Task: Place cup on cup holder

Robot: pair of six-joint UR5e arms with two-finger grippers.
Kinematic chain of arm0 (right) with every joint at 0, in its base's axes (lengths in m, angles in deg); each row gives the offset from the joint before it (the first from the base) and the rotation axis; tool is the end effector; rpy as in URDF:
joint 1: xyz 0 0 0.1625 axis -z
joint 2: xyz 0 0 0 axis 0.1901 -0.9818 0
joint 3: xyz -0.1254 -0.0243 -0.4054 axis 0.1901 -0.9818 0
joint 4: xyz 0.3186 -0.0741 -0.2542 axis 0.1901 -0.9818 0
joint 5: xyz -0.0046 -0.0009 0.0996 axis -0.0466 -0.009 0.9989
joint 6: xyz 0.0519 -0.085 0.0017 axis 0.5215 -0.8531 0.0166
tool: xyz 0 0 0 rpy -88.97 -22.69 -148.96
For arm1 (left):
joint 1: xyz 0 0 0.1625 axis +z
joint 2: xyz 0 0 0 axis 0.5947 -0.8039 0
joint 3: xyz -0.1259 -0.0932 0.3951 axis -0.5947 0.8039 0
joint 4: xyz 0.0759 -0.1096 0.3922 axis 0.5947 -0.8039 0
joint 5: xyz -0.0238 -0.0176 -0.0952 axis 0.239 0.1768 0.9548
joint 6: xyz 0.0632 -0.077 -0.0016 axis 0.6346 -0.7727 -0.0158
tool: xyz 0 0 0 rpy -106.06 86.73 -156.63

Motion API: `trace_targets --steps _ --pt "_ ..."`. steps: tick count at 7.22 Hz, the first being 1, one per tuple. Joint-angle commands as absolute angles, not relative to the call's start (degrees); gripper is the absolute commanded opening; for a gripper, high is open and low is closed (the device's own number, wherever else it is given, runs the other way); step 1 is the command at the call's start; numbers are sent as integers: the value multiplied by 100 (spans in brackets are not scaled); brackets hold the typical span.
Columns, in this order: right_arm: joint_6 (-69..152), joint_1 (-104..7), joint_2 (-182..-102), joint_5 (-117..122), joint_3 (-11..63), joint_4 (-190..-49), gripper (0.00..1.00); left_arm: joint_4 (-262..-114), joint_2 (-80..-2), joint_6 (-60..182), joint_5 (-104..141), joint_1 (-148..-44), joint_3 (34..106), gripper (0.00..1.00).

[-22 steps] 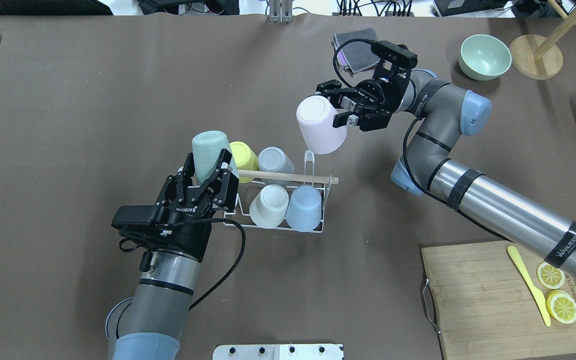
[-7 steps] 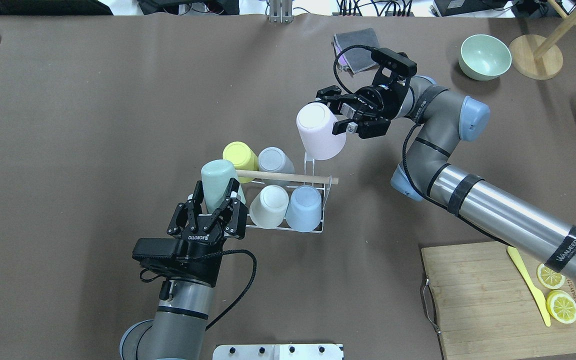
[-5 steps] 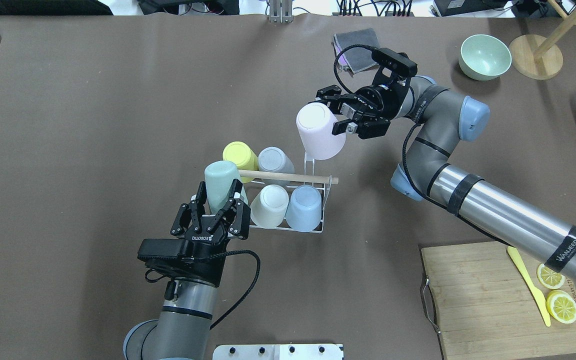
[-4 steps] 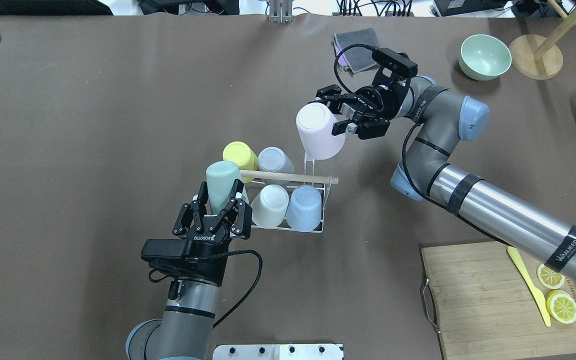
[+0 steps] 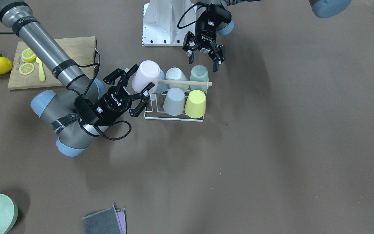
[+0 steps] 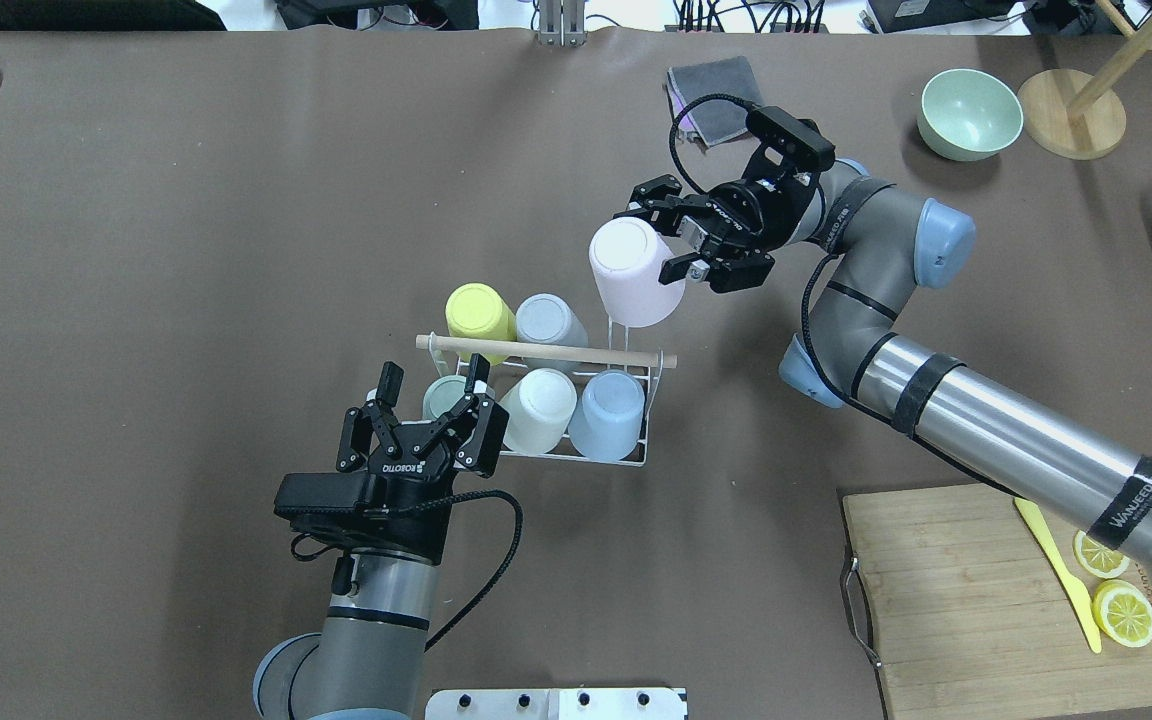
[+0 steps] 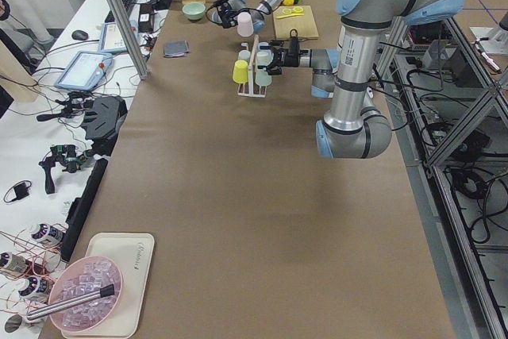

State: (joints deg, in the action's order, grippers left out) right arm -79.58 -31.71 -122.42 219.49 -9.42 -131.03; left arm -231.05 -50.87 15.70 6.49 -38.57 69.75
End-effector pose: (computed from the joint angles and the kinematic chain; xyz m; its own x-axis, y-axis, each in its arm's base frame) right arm -0.4919 -0.5669 0.3327 -0.5342 -0.7935 -0.2915 -0.8135 0.3887 0.4326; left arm 0.5393 -0.2513 0.2361 0.3521 0.0696 -0.9334 0.9272 0.1103 0.3580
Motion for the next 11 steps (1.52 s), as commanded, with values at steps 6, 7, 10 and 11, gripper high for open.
trace_targets --steps 6,7,10,11 --pt "-8217 -2973 -12472 21953 -978 -12943 25 -23074 -4678 2085 2548 -5264 7759 98" --pt "-8217 -2973 -12472 21970 -978 -12908 25 -23074 -4589 2085 3074 -5606 7759 98" --pt "-8217 -2991 -12420 21979 -978 -12899 25 -23065 -4124 2033 3955 -6372 7742 98" --pt "-8217 -3061 -12393 21979 -970 -12899 25 -23065 -3966 1997 4254 -6609 7707 98"
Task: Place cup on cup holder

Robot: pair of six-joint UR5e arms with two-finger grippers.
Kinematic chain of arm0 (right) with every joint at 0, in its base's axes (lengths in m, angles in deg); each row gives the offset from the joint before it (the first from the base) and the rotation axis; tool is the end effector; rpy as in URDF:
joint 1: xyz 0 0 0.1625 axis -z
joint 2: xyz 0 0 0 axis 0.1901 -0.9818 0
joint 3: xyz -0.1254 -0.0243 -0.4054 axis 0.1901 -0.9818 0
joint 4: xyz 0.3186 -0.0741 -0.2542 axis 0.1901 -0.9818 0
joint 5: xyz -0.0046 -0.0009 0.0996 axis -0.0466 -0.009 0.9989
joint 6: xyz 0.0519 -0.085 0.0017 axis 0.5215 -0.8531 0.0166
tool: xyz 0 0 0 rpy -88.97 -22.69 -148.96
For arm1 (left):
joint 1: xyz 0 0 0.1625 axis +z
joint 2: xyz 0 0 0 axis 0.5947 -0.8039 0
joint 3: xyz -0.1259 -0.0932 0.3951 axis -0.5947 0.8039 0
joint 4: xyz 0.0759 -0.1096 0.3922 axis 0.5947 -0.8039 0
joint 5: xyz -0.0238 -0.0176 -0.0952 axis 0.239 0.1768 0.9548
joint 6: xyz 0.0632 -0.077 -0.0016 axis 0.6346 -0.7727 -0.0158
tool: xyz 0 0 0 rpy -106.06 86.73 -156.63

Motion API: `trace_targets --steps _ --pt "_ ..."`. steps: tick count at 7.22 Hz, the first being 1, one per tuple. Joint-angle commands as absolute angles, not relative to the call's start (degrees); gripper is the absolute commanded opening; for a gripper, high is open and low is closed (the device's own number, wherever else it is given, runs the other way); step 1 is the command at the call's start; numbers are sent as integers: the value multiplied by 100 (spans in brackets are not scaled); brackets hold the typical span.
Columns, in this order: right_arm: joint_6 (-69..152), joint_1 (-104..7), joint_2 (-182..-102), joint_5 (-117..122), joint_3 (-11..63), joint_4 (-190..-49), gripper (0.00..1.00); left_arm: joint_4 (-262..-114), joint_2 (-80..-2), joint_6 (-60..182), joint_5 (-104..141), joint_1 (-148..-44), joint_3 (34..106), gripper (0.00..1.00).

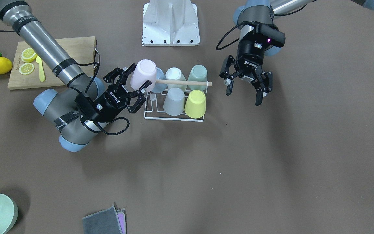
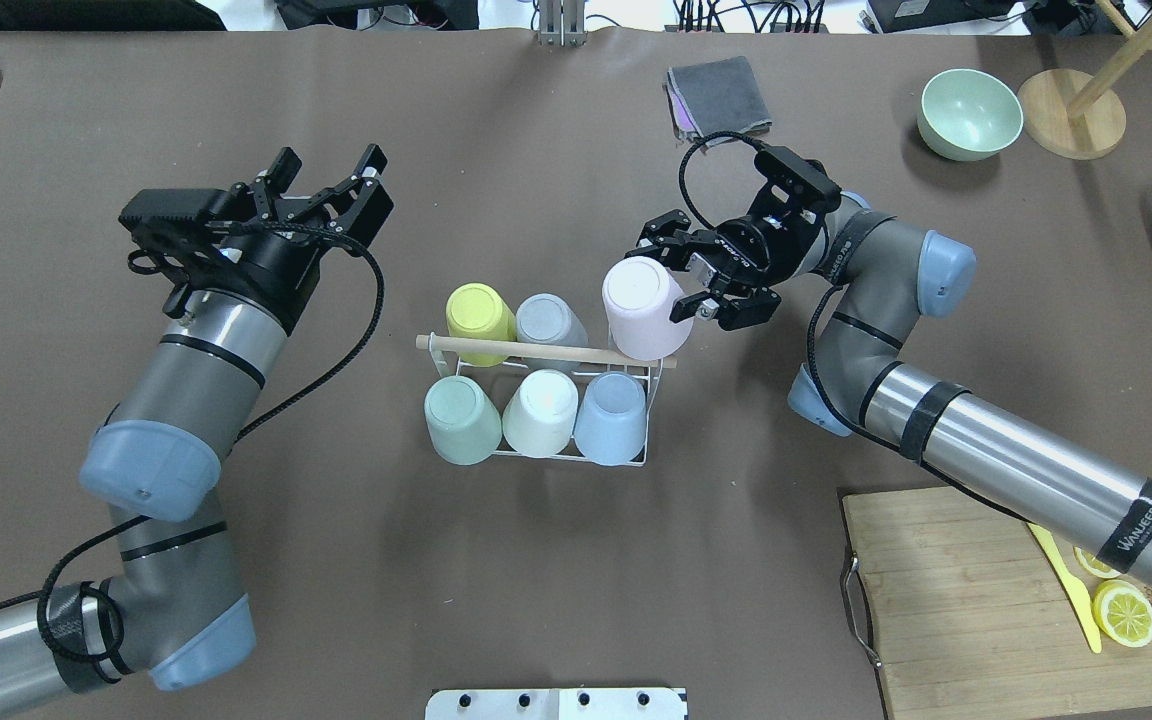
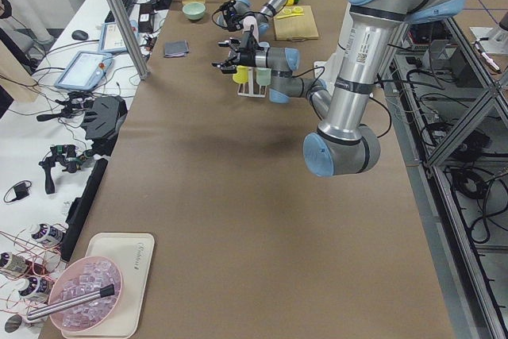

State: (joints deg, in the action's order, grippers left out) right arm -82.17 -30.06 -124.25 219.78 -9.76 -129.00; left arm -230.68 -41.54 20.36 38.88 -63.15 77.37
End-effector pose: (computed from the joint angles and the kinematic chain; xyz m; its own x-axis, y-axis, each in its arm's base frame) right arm -0.5012 -0.5472 0.3560 -0.5202 -0.7969 -0.3072 -0.8266 0.3793 0.4158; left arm 0.3933 -0.4296 0.2692 0.4553 0.1948 -0.8688 0.8518 0.1887 0.4887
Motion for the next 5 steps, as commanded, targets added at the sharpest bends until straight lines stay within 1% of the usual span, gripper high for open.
trace_targets --steps 1,3,5 --pt "-8208 -3166 -12349 21979 -970 -12907 25 -23056 -3755 1936 4544 -6803 7672 98" --pt "-8164 -3359 -12253 21970 -961 -12907 25 -22943 -3307 1805 5273 -7216 7506 98" --pt "-8164 -3386 -12200 21953 -970 -12907 25 -22723 -3077 1654 6109 -7594 7382 98"
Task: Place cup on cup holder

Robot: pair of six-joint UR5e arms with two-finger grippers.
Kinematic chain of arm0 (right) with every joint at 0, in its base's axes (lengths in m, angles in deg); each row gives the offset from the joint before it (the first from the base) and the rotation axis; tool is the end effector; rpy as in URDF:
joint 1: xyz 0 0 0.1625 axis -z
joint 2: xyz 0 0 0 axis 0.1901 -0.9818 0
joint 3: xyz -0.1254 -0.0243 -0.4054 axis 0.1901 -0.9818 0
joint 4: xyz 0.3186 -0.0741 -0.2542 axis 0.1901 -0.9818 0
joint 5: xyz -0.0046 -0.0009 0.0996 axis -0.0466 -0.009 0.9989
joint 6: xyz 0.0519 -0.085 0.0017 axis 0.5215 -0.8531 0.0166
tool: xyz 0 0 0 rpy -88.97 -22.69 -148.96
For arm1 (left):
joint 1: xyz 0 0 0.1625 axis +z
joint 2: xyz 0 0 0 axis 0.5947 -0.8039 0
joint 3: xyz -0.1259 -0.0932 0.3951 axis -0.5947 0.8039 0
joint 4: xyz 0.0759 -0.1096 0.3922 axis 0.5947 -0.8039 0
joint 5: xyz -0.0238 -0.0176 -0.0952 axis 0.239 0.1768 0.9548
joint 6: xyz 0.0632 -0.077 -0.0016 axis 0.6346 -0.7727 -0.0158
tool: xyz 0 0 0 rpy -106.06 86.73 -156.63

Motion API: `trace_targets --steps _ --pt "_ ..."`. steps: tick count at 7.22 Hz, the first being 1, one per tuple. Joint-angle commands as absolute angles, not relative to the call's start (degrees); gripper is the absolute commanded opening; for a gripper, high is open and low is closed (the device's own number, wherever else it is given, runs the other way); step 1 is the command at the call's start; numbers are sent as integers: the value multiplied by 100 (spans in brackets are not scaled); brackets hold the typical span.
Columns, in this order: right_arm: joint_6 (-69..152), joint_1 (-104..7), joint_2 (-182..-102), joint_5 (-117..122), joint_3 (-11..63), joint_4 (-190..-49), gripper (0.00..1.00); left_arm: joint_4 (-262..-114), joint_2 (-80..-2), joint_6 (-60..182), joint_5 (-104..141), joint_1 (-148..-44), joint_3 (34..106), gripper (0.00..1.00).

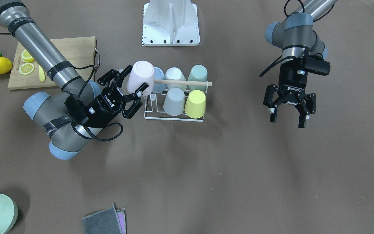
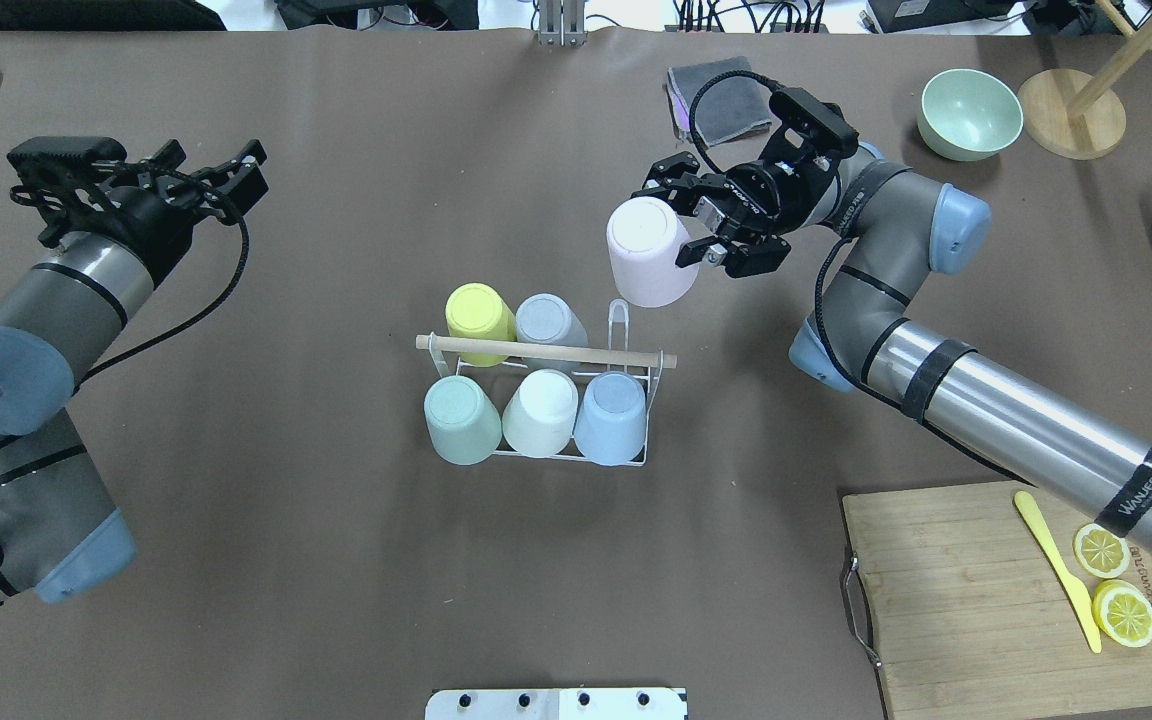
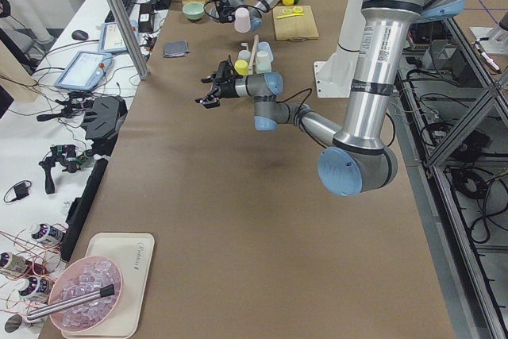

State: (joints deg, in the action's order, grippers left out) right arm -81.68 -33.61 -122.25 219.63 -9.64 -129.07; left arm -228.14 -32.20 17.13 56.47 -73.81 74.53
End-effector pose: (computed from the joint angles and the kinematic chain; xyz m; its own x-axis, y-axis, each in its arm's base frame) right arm -0.4709 -0.5813 0.3294 -0.4691 -0.8163 -0.3369 -0.8544 0.3229 0.4071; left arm 0.3287 -0.4817 0.3843 0.5712 0.1268 -0.8110 0.7320 0.3684 0.5732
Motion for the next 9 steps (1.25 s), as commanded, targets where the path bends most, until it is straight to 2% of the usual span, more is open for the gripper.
trace_targets --steps 1,3,9 --pt "-8173 -3387 -12191 21935 -987 -12907 25 -22714 -3051 1654 6556 -7813 7251 98" --pt "-8190 -3378 -12156 21918 -1031 -12907 25 -22372 -3007 1654 7531 -8235 7136 98" --pt "-8208 -3105 -11989 21830 -1198 -12925 26 -22371 -2989 1724 9826 -9080 5959 98"
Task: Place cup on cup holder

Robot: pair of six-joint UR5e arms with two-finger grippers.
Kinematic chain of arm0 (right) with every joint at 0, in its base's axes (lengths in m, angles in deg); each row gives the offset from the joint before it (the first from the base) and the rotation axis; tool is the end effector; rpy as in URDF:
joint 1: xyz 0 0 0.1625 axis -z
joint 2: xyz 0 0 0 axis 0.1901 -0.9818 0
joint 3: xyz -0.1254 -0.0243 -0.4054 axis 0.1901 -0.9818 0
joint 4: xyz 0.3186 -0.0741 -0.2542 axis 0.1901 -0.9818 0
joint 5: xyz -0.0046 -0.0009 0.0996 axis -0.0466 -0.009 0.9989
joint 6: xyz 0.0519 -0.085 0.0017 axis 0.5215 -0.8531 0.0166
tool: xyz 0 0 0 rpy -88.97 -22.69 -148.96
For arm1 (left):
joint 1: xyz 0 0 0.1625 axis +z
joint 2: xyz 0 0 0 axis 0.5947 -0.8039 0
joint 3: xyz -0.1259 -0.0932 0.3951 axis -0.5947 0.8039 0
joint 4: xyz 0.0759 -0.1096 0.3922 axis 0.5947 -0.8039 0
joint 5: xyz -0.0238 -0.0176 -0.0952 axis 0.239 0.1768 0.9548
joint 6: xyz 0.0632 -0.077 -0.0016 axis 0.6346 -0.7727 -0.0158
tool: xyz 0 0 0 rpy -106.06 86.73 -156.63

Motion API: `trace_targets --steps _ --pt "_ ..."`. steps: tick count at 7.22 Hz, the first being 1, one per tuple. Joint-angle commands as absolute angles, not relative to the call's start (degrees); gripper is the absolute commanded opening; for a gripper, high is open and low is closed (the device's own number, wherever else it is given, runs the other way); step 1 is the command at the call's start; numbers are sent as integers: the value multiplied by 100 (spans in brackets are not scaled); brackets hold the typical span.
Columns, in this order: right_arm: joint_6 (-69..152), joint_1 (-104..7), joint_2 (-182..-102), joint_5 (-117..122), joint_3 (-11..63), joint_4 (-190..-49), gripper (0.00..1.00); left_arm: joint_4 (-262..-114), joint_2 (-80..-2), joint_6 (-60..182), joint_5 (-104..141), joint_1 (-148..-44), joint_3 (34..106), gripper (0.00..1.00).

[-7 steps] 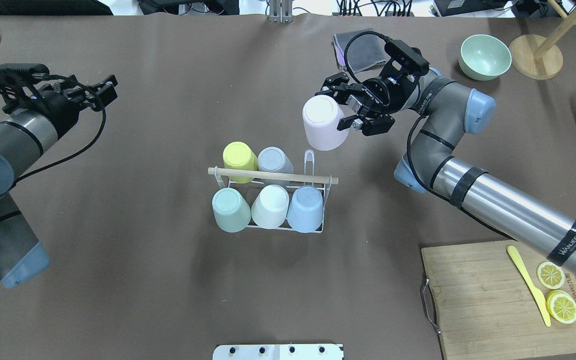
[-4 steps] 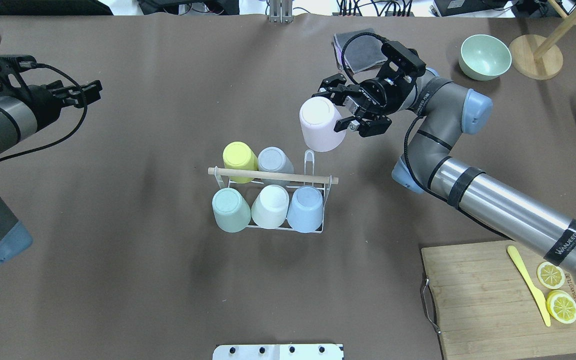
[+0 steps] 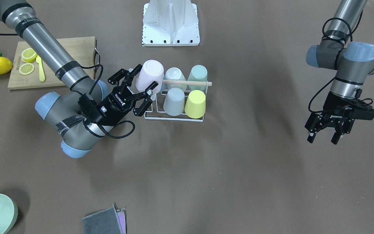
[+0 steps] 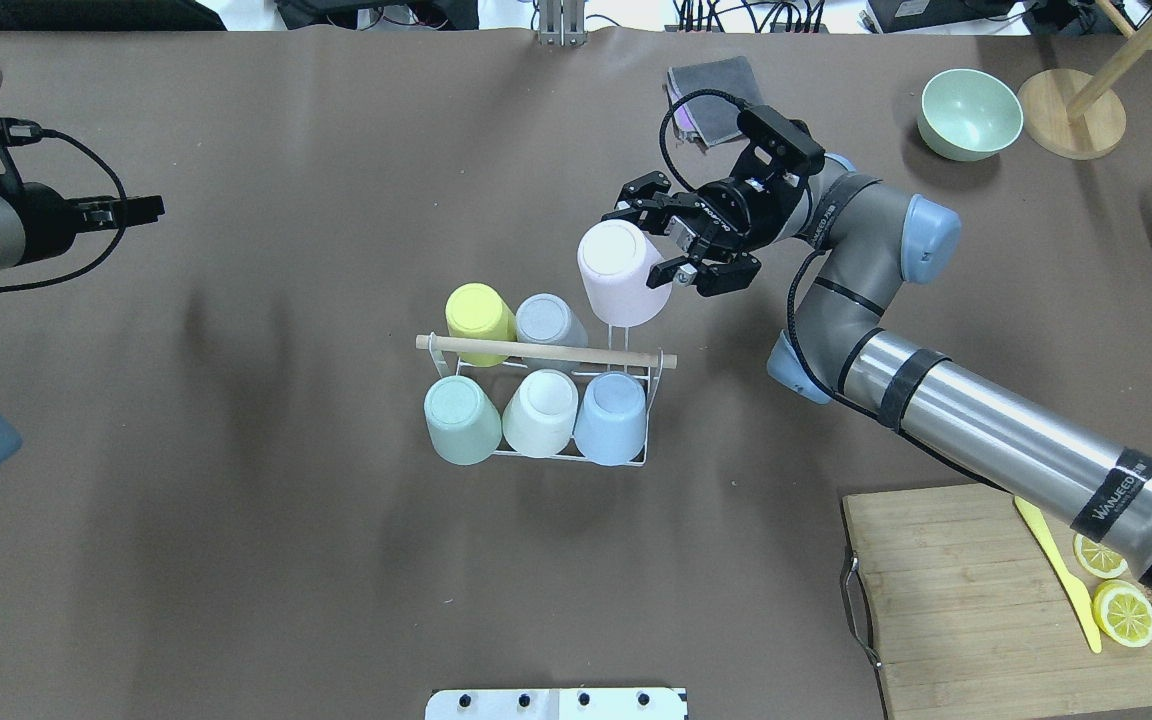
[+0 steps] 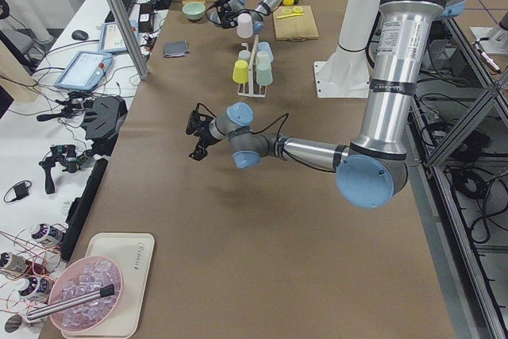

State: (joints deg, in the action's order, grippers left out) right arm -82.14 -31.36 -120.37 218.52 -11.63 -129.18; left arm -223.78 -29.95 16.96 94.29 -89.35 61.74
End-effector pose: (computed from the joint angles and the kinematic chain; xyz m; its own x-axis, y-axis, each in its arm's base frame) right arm -0.5028 -0.5687 0.3222 -0.4962 -0.7981 -0.3416 -0.8399 0.3418 0.4215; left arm 0.2584 -0.5409 0.5322 0.6095 0.0435 -0.7916 0.4756 0.7788 0.4090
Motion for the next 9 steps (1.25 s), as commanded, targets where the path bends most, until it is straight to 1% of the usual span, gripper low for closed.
trace_targets --steps 1,3,5,6,7,8,9 --pt "-8208 -3088 -11971 21830 -1207 -12925 29 -22371 -2997 1951 10091 -9255 5714 98" --pt "-8208 -3088 -11980 21838 -1216 -12925 29 -22293 -2998 2644 11045 -9886 5563 97" --pt "-8208 -3088 -11997 21847 -1242 -12916 29 -21994 -2998 3172 11455 -10152 5580 97" --pt "-8190 -3088 -11997 21847 -1242 -12916 38 -21584 -2989 3810 11847 -10458 5615 97" --pt "-8138 -3096 -11980 21873 -1242 -12925 89 -21423 -2919 4086 12016 -10591 5658 97" --pt "-8129 -3088 -11980 21900 -1242 -12916 99 -21396 -2814 4315 12027 -10645 5668 97" --pt "-8129 -3096 -11980 21900 -1242 -12916 99 -21099 -2761 4648 12036 -10759 5668 97"
